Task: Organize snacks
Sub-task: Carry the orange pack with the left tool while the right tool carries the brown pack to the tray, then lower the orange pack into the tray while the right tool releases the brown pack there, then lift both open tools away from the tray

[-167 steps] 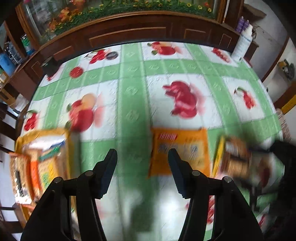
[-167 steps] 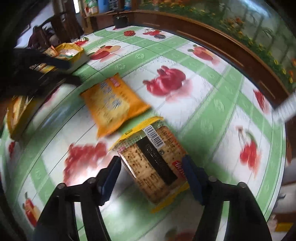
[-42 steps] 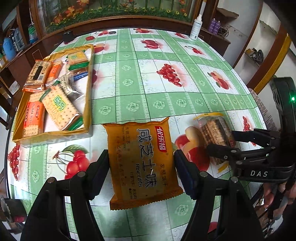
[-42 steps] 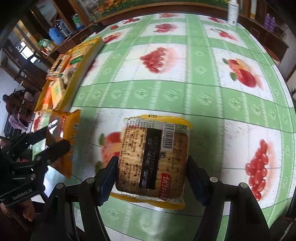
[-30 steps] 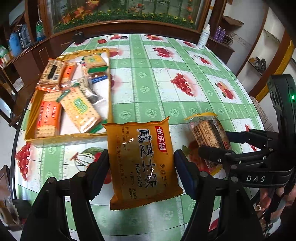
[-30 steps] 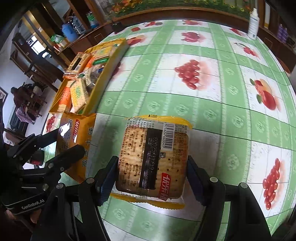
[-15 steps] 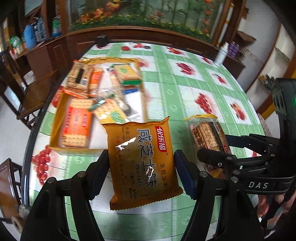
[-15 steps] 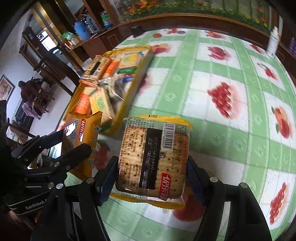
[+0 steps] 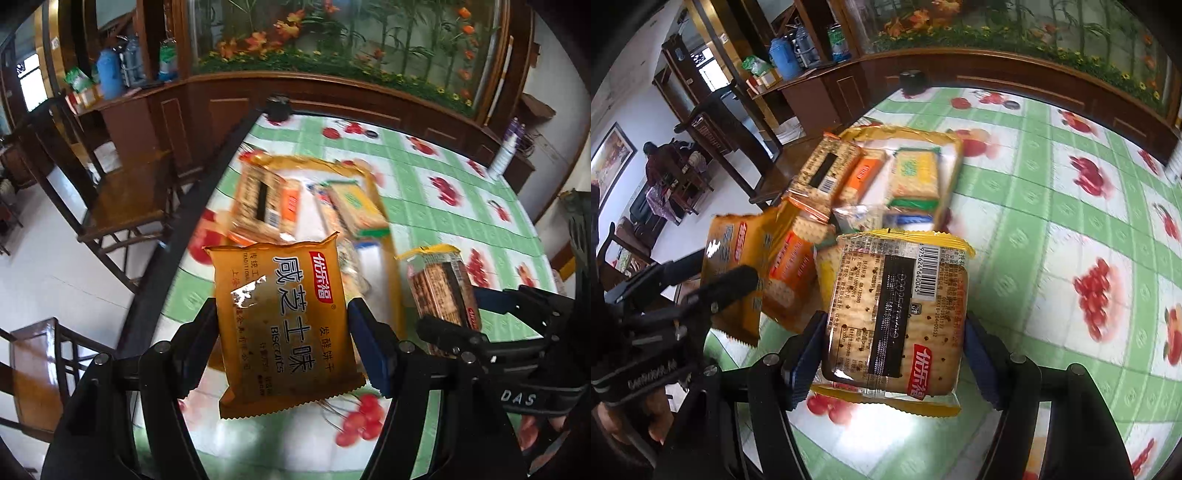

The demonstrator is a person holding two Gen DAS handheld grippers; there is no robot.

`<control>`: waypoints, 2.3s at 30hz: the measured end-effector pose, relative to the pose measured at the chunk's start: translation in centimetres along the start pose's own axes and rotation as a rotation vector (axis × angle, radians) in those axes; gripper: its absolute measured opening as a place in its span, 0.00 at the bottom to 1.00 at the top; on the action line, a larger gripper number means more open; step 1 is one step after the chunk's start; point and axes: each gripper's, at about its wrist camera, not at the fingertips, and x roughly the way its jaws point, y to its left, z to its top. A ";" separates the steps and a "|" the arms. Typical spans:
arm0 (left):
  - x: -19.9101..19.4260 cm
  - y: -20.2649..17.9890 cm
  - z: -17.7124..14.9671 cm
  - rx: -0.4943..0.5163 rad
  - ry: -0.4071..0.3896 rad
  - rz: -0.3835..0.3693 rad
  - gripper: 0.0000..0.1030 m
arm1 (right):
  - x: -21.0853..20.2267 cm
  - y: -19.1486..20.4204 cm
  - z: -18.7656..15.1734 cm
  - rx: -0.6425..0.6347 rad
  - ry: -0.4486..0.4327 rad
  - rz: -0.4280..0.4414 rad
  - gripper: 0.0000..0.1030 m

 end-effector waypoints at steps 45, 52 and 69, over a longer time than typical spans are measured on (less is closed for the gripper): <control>7.0 1.6 3.2 -0.163 0.193 0.038 0.68 | 7.7 2.5 3.8 -0.106 0.010 -0.140 0.79; 6.6 1.7 3.2 -0.162 0.183 0.060 0.68 | 6.5 2.7 3.6 -0.126 -0.020 -0.144 0.83; 3.2 -2.3 -0.7 -0.139 0.062 0.109 0.68 | 2.6 1.9 -1.2 -0.096 -0.043 -0.087 0.83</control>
